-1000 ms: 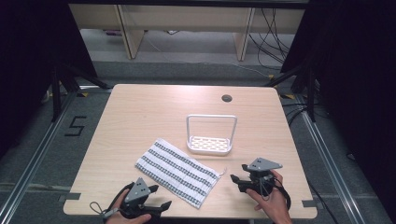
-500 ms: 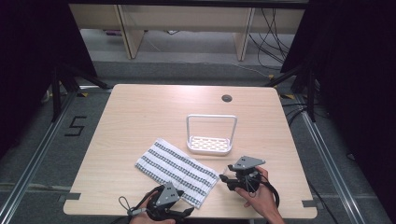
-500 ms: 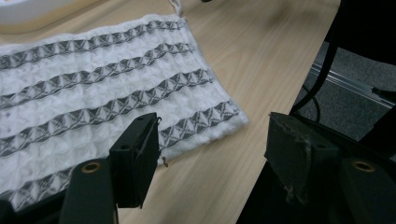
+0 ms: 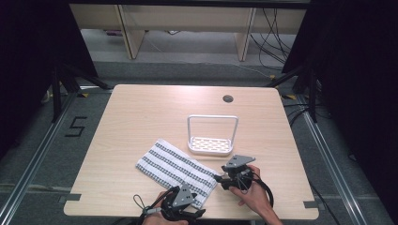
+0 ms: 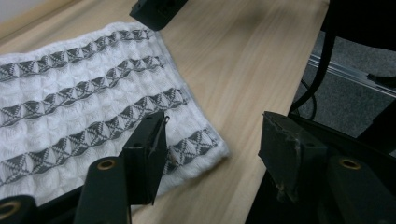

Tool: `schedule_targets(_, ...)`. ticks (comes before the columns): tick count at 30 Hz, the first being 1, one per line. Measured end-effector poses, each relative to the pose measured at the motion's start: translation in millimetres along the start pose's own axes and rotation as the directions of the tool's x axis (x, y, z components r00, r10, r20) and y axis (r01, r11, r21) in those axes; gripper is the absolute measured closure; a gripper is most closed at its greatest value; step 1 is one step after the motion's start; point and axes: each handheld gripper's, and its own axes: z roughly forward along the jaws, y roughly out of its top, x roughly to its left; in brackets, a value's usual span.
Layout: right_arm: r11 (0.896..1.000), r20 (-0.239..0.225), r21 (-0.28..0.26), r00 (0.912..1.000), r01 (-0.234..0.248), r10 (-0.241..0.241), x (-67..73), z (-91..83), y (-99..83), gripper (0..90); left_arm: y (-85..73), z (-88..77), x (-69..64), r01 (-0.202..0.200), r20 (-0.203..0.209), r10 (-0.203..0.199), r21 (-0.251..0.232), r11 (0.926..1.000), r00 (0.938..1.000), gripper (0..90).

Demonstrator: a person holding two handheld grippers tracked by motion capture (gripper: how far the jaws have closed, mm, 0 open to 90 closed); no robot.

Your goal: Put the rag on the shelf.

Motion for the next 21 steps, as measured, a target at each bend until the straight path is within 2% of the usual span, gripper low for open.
schedule_targets(1,1.000,-0.006,0.027,1.0000,0.008,-0.008,-0.1,0.4,1.0,51.7,0.1,-0.3,2.7,-0.025,-0.005,0.025,0.023,0.9994,0.9997,42.3)
schedule_targets(2,1.000,-0.004,0.027,1.0000,0.003,-0.003,0.4,1.5,1.3,51.9,0.3,1.4,2.0,-0.015,0.006,0.015,0.011,0.9998,0.9999,43.3)
schedule_targets(3,1.000,-0.007,0.027,0.9999,0.011,-0.010,0.1,2.4,1.8,52.3,0.4,1.6,2.7,-0.024,-0.010,0.024,0.028,0.9993,0.9997,44.1)
schedule_targets(4,1.000,-0.005,0.027,0.9999,0.014,-0.013,0.1,3.1,2.4,52.6,0.1,3.5,1.7,-0.008,-0.002,0.008,0.017,0.9998,1.0000,44.8)
schedule_targets(5,1.000,-0.003,0.014,1.0000,0.008,-0.008,0.9,5.3,2.0,52.7,0.6,2.4,5.1,-0.051,-0.015,0.051,0.045,0.9977,0.9986,45.4)
schedule_targets(6,1.000,-0.004,0.022,0.9999,0.013,-0.013,0.9,6.3,2.1,53.0,-0.2,3.2,4.9,-0.036,-0.016,0.037,0.045,0.9983,0.9992,46.0)
schedule_targets(8,1.000,-0.007,0.031,1.0000,0.008,-0.007,1.8,7.4,2.0,53.7,-1.3,4.4,4.8,-0.041,-0.016,0.042,0.045,0.9981,0.9990,47.8)
schedule_targets(9,0.999,-0.009,0.045,0.9999,0.011,-0.010,1.9,8.2,2.4,54.2,-2.3,5.0,5.0,-0.059,-0.028,0.061,0.065,0.9961,0.9977,47.8)
schedule_targets(10,0.998,-0.021,0.052,0.9991,0.039,-0.038,1.8,11.2,2.2,56.3,-3.6,5.9,4.3,-0.064,-0.042,0.067,0.074,0.9952,0.9969,51.0)
schedule_targets(11,0.998,-0.024,0.051,0.9989,0.041,-0.040,1.6,11.7,2.0,57.4,-2.8,5.1,3.6,-0.085,-0.048,0.089,0.075,0.9935,0.9948,52.7)
schedule_targets(12,0.998,-0.032,0.046,0.9984,0.047,-0.046,0.7,12.6,2.2,59.5,-2.6,4.9,4.1,-0.091,-0.052,0.095,0.078,0.9928,0.9941,55.5)
schedule_targets(13,0.997,-0.033,0.068,0.9989,0.037,-0.034,1.0,10.6,2.5,61.4,-2.9,4.6,4.2,-0.086,-0.057,0.090,0.078,0.9933,0.9943,59.0)
schedule_targets(14,0.997,-0.035,0.066,0.9991,0.028,-0.026,1.3,10.6,2.2,63.1,-2.8,3.9,6.0,-0.104,-0.063,0.109,0.084,0.9910,0.9920,62.3)
schedule_targets(16,0.999,-0.047,0.047,0.9986,0.027,-0.025,1.2,12.6,1.8,67.9,-2.9,3.0,6.8,-0.104,-0.063,0.110,0.084,0.9909,0.9920,69.4)
schedule_targets(17,0.998,-0.045,0.054,0.9989,0.009,-0.006,2.2,11.9,2.0,70.7,-4.3,3.8,5.2,-0.069,-0.068,0.073,0.062,0.9957,0.9950,73.0)
schedule_targets(18,0.999,-0.038,0.051,0.9992,0.011,-0.009,2.3,11.7,1.8,72.9,-3.7,2.7,7.6,-0.104,-0.075,0.110,0.077,0.9916,0.9911,75.6)
schedule_targets(20,0.998,-0.042,0.057,0.9990,-0.012,0.014,3.5,11.1,1.5,77.1,-4.3,2.3,8.8,-0.111,-0.074,0.116,0.074,0.9911,0.9905,80.9)
schedule_targets(21,0.998,-0.052,0.062,0.9983,-0.024,0.027,3.9,10.4,1.6,79.0,-4.6,3.1,7.8,-0.099,-0.061,0.103,0.058,0.9934,0.9928,82.1)
